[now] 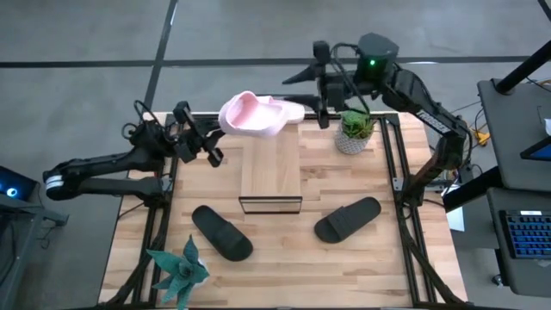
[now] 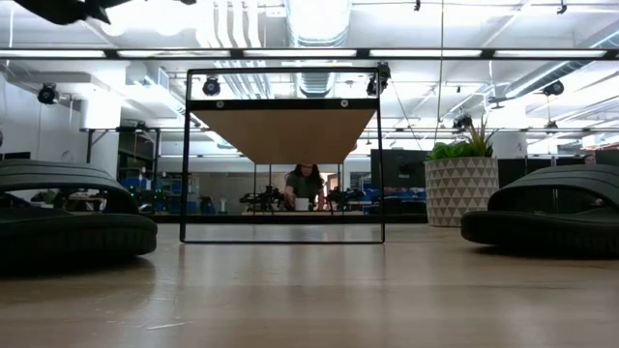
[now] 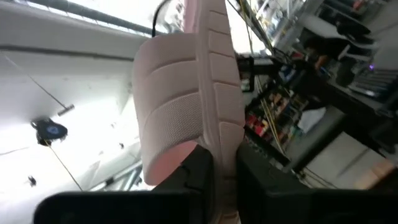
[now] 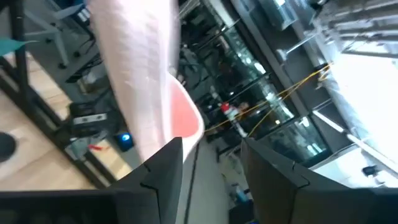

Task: Pick and place slides into the shelf
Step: Put the pink slide on the shelf

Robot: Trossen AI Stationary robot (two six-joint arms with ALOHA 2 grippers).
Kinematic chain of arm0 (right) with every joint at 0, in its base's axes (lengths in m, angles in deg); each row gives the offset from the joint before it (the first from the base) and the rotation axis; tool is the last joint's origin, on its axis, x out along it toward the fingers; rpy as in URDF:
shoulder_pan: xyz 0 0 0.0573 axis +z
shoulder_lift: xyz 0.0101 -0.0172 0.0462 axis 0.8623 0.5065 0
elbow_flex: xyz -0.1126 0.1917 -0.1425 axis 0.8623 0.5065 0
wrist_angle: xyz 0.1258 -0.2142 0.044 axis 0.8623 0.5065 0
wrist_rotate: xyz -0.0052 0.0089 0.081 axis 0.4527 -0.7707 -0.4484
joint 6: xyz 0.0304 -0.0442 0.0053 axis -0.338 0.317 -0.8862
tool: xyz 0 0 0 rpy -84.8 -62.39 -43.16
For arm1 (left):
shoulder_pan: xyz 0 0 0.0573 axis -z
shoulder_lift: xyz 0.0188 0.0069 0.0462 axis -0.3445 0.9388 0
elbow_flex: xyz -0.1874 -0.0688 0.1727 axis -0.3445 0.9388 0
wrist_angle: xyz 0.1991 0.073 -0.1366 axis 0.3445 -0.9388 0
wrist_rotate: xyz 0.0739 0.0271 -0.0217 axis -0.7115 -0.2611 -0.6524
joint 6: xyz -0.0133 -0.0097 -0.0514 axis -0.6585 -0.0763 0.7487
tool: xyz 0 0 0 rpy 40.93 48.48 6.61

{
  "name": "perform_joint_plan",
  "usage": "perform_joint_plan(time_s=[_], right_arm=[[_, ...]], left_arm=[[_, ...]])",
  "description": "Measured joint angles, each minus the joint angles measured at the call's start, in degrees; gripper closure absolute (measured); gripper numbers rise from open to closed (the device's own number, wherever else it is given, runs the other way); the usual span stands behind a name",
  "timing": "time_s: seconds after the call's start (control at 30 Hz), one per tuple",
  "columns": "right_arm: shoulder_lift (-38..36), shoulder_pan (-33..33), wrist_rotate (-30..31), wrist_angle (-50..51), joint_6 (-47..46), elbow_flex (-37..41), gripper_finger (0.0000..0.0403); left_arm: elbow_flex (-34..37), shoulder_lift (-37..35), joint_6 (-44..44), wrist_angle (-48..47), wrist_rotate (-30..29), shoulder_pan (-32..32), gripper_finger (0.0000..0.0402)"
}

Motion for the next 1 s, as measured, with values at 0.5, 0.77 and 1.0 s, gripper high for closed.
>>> perform_joint_plan(time_s=[0.5,0.77,1.0], right_arm=[[-1.1,3.0,4.0,11.1,-1.4,0.2,0.0244],[4.5,6.6,20.8,15.5,6.1,0.5,0.0211],[6.4,6.9,23.0,17.4,7.2,-1.1,0.0210]], left_arm=[[-0.1,-3.6,-1.5,-24.0,-5.7,0.0,0.0379],[-1.5,1.9,-4.1,-24.0,-6.0,0.0,0.0379],[-2.3,5.3,-4.2,-24.2,-6.0,0.0,0.0379]])
